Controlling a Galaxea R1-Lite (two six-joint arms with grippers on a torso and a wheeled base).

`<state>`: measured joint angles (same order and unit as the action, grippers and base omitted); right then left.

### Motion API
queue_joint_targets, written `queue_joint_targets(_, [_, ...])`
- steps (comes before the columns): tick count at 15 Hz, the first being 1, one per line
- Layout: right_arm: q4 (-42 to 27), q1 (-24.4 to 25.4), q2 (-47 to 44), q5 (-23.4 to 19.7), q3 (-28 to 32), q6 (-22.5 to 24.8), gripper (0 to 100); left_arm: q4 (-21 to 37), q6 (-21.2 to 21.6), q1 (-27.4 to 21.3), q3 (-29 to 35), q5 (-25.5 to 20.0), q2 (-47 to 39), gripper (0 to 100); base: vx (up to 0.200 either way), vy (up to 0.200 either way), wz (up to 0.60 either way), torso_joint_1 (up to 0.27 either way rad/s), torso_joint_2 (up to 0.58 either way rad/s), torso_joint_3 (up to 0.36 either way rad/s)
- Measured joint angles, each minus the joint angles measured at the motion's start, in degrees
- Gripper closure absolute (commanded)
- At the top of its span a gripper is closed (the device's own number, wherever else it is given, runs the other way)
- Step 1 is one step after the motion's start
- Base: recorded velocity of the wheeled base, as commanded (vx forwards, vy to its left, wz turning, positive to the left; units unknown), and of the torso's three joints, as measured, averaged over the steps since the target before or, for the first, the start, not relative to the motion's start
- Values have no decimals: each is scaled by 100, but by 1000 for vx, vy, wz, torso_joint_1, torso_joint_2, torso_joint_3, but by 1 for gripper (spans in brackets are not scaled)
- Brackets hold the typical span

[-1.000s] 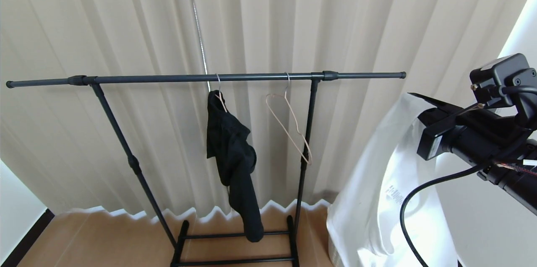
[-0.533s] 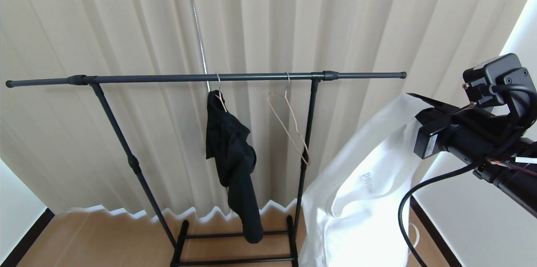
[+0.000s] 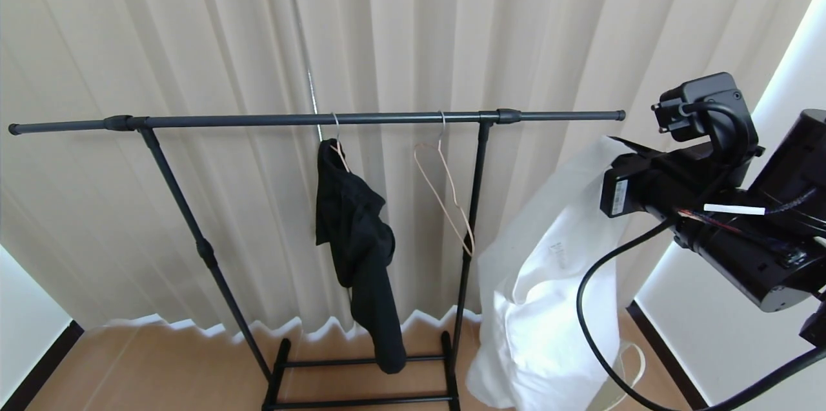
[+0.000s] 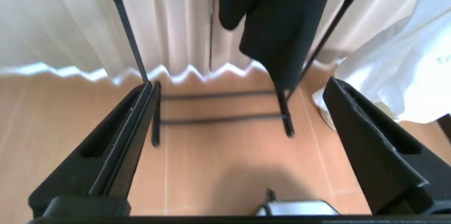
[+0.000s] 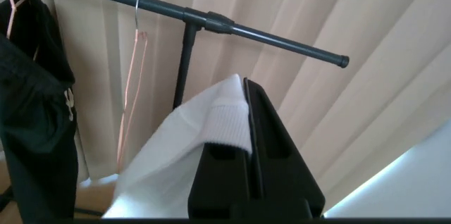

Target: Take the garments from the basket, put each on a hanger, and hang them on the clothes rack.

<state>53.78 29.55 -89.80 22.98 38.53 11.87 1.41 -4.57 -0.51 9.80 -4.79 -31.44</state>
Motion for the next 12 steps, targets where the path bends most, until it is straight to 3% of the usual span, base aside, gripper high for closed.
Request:
queue_joint_targets(3, [5,68,-190,-2,83,-187,100,26,-820,-1182,1164,85,-1690,0,0,0,0,0,0,0])
queue_joint_targets(7, [11,208,-201,17,74,-285,100,35,-1515,-2817,2462,215,-3560,0,0,0,0,0,0,0])
queue_joint_targets(12, [16,759,-227,386,118,-332,100,-76,-1691,-3645,3724,208,-5447,0,0,0,0,0,0,0])
